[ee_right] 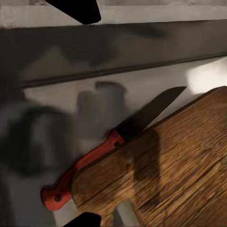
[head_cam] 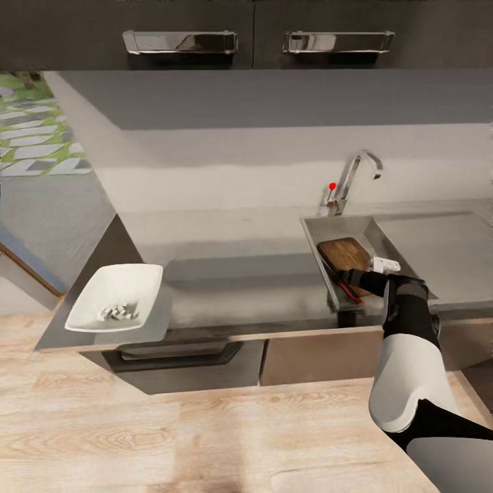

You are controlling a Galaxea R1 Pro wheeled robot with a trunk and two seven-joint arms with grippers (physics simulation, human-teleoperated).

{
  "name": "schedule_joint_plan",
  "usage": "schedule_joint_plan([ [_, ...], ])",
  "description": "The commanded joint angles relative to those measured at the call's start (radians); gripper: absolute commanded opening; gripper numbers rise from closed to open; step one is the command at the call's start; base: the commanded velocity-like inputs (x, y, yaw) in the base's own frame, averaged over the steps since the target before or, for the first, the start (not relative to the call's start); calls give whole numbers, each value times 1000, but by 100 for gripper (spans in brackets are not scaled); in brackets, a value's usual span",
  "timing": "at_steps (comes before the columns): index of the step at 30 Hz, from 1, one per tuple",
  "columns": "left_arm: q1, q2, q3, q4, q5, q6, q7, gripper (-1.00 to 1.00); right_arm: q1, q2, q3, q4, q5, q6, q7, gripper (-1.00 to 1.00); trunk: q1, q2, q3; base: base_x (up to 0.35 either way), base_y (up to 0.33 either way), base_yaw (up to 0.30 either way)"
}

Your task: In the kitchen, take the Vidalia onion out of the sink, dice it on the chopping board with the paring knife, put the diced onion into the bowl on the countertop, then place both the paring knife and the chopping board into the sink.

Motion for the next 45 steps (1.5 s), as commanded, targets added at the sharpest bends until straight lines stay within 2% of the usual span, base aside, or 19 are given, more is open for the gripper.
schedule_joint_plan([
  [1, 0, 1, -9, -3, 5, -1, 8, 100, -1, 1, -4, -2, 11, 2, 28, 100, 0, -2, -2, -334, 0, 0],
  [9, 0, 1, -8, -7, 5, -1, 8, 100, 46, 8, -3, -75, 10, 0, 59, 100, 0, -2, -2, -334, 0, 0],
  [15, 0, 1, -8, -10, 5, -1, 8, 100, 59, 8, -3, -93, 11, -1, 113, 100, 0, -2, -2, -334, 0, 0],
  [25, 0, 3, -8, -33, 4, -3, 8, 100, 172, 10, -2, -177, 14, -5, 153, 100, 0, -2, -2, -334, 0, 0],
  [27, 0, 5, -8, -41, 3, -3, 8, 100, 209, 10, -2, -178, 30, -28, 170, 100, 0, -2, -2, -263, 0, 0],
  [29, 0, 11, -8, -46, 3, -3, 7, 100, 256, 11, -2, -177, 73, -77, 179, 100, 0, -2, -2, -107, 0, 0],
  [31, -9, 14, -8, -47, 1, -3, 7, 100, 292, 15, -3, -175, 99, -111, 187, 100, 0, -2, -2, -38, 0, 0],
  [35, -35, 17, -8, -47, 1, -2, 7, 100, 372, 23, -6, -167, 115, -154, 200, 100, 0, -2, -2, -11, 0, 0],
  [37, -42, 17, -8, -47, 1, -1, 8, 100, 411, 23, -8, -130, 117, -169, 201, 100, 0, -2, -2, -3, 0, 0],
  [39, -61, 17, -8, -45, 1, 0, 9, 100, 443, 18, -10, -53, 121, -210, 198, 100, 0, -2, -2, -1, 0, 0],
  [41, -85, 18, -8, -37, 1, 3, 9, 100, 472, 13, -34, 66, 135, -305, 181, 100, 0, -2, -2, 0, 0, 0],
  [42, -95, 20, -8, -34, 1, 5, 10, 100, 489, 10, -78, 143, 156, -366, 158, 100, 0, -2, -2, 0, 0, 0],
  [43, -99, 22, -8, -32, 2, 5, 11, 100, 498, 6, -113, 193, 175, -399, 141, 100, 0, -2, -2, 0, 0, 0],
  [44, -101, 22, -8, -30, 2, 6, 11, 100, 502, 4, -132, 218, 187, -415, 133, 100, 0, -2, -2, 0, 0, 0],
  [45, -103, 23, -8, -27, 2, 6, 12, 100, 509, -2, -169, 272, 215, -446, 120, 100, 0, -2, -2, 0, 0, 0],
])
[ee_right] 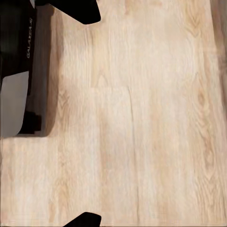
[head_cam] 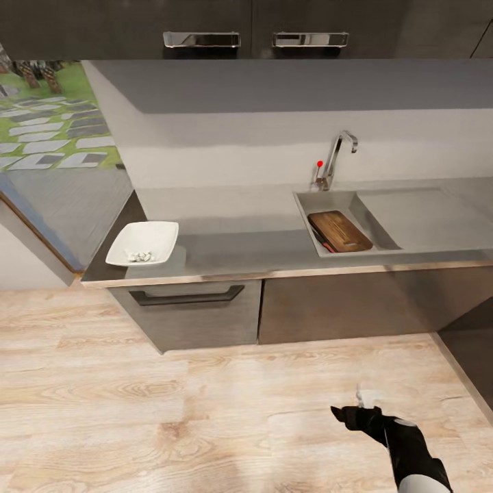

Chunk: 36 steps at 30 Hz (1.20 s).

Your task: In the kitchen, take the Vidalia onion out of the sink, dice it on the chopping board with the paring knife, put the diced onion into the bowl on the countertop, then place both the paring knife and the chopping board into the sink.

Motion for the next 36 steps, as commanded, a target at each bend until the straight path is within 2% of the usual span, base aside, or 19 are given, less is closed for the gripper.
schedule_joint_plan([
  [1, -1, 1, -8, 0, 6, -1, 8, 100, 6, -6, -42, 52, 37, -31, -4, 100, 1, -2, -1, 0, 0, 0],
  [3, -3, 0, -9, 5, 7, -1, 10, 100, 38, -24, -121, 202, 134, -135, -58, 100, 1, -2, -1, 0, 0, 0],
  [4, -4, 0, -9, 6, 8, -1, 10, 100, 44, -26, -129, 224, 145, -149, -76, 100, 1, -2, -1, 0, 0, 0],
  [6, -4, 0, -9, 13, 9, -2, 10, 100, 77, -31, -151, 331, 176, -205, -202, 100, 1, -2, -1, 0, 0, 0],
  [7, -7, 1, -8, 17, 10, -4, 10, 100, 114, -34, -161, 504, 191, -335, -462, 100, 1, -2, -1, 0, 0, 0],
  [8, -7, 8, -7, 17, 10, -4, 10, 100, 146, -40, -162, 514, 191, -340, -499, 100, 1, -2, 0, 0, 0, 0],
  [18, -7, 9, -7, 17, 10, -4, 10, 100, 231, -45, -162, 516, 192, -343, -522, 100, 1, -2, 15, 0, 0, 0],
  [27, -7, 11, -7, 17, 10, -4, 10, 100, 369, -81, -162, 527, 192, -350, -520, 100, 1, -2, 29, 0, 0, 0],
  [34, -7, 10, -7, 17, 10, -3, 10, 100, 391, -88, -161, 563, 193, -348, -522, 100, 1, -2, 37, 0, 0, 0],
  [36, -7, 11, -7, 17, 10, -3, 10, 100, 391, -98, -158, 564, 194, -346, -521, 100, 1, -2, 37, 0, 0, 0],
])
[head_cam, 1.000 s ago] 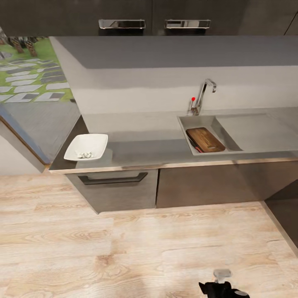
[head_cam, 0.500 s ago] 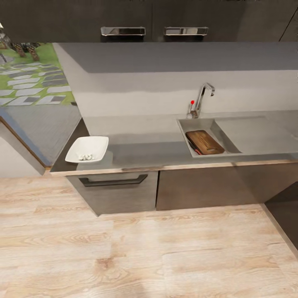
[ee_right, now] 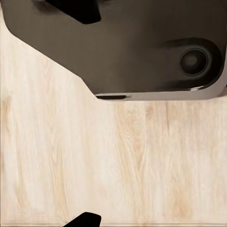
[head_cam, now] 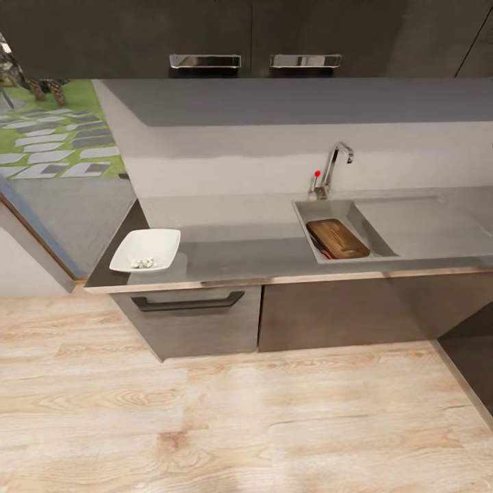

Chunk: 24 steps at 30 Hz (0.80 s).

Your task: In the kitchen, take the Vidalia onion out of the sink, dice it on the chopping board with the paring knife, put the diced onion into the bowl on the countertop, then place both the paring knife and the chopping board into the sink.

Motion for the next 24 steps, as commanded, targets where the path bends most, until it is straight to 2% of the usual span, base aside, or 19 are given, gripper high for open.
schedule_joint_plan([
  [1, 0, 1, -9, -2, 5, -1, 8, 100, 0, -3, -7, -1, 6, 0, 6, 100, 1, -2, -1, 0, 0, 0],
  [14, 0, 0, -9, 8, 5, 0, 8, 100, 1, -6, -7, 4, 4, 7, 5, 100, 1, -2, 9, 0, 0, 0],
  [24, 0, 0, -13, 138, 4, -3, 3, 100, 1, -4, -7, 6, 4, 53, 3, 100, 1, -2, 25, 0, 0, 0],
])
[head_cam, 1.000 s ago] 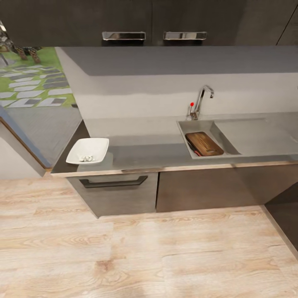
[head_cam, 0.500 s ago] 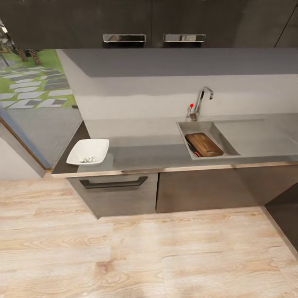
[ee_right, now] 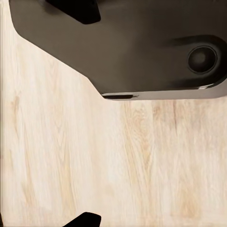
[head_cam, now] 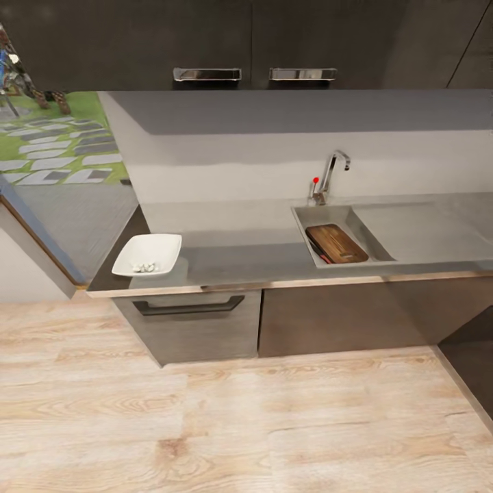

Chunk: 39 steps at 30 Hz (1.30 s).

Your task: In the kitchen, take the Vidalia onion out of the sink, dice it on the chopping board with the paring knife, put the diced onion into the bowl on the countertop, then place both the paring knife and the chopping board into the sink.

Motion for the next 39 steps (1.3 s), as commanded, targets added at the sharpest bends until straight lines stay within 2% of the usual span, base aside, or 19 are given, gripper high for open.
schedule_joint_plan([
  [1, 0, 0, -10, 21, 5, 0, 6, 100, 0, 1, -8, -1, 6, -1, 6, 100, 1, -2, 0, 0, 0, 0],
  [3, 0, -1, -10, 121, 5, 1, 3, 100, 0, 1, -8, 2, 6, 1, 6, 100, 1, -2, 3, 0, 0, 0],
  [5, 0, -2, -11, 183, 5, 1, 2, 100, 0, 3, -8, 8, 6, 1, 6, 100, 1, -2, 7, 0, 0, 0],
  [9, 0, -1, -10, 238, 5, 1, 2, 100, 0, 4, -8, 12, 6, -1, 7, 100, 1, -2, 13, 0, 0, 0],
  [15, 0, -12, -9, 245, 5, -1, 1, 100, 0, 8, -8, 14, 6, -1, 8, 100, 1, -2, 22, 0, 0, 0],
  [39, 0, -13, -9, 246, 5, -1, 1, 100, 0, 8, -12, 16, 1, 1, 8, 100, 1, -2, 60, 0, 0, 0],
])
